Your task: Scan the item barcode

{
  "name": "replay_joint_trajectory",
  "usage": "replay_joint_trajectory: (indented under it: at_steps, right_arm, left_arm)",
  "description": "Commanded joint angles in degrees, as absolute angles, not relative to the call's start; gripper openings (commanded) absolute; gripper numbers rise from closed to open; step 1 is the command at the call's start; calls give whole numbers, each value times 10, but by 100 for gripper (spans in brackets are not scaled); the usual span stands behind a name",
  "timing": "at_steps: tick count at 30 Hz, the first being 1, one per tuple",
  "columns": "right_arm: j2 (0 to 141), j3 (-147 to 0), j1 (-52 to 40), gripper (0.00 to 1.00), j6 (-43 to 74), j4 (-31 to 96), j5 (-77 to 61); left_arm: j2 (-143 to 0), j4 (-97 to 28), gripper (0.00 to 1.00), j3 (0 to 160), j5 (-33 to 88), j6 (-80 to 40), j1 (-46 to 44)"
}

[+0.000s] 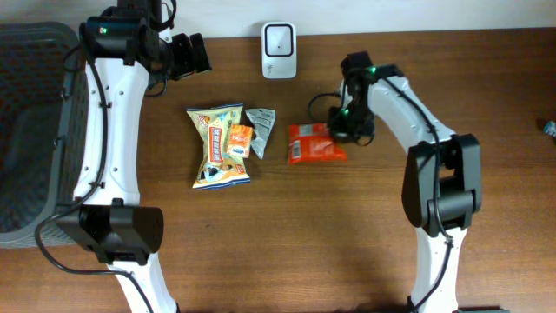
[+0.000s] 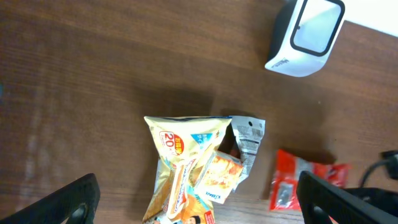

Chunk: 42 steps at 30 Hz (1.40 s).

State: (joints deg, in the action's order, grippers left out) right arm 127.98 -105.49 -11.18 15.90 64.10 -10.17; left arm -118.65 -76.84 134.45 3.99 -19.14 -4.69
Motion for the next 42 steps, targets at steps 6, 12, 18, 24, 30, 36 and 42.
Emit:
replay_joint_trajectory:
  at_steps: [6, 12, 18, 24, 30, 36, 42]
  right_arm:
    - [1216, -1178, -130, 4, 180, 750, 215]
    - [1222, -1156, -147, 4, 238, 787, 410]
    - [1225, -1098, -147, 4, 275, 756, 407]
    - [1226, -1058, -186, 4, 335, 745, 349]
    - [1227, -1058, -277, 4, 337, 709, 301]
    - [1231, -1058, -330, 80, 349, 669, 204]
    - [1231, -1073, -299, 99, 316, 659, 55]
  left_arm:
    - [-1181, -768, 99, 1345, 34, -195, -43]
    - [-1181, -768, 99, 1345, 34, -195, -43]
    - [-1181, -768, 99, 1345, 34, -195, -43]
    - [-1181, -768, 99, 1345, 34, -195, -43]
    - [-1181, -768, 99, 1345, 34, -195, -43]
    - [-1181, -768, 99, 1345, 34, -195, -43]
    - [-1181, -768, 99, 1345, 34, -195, -43]
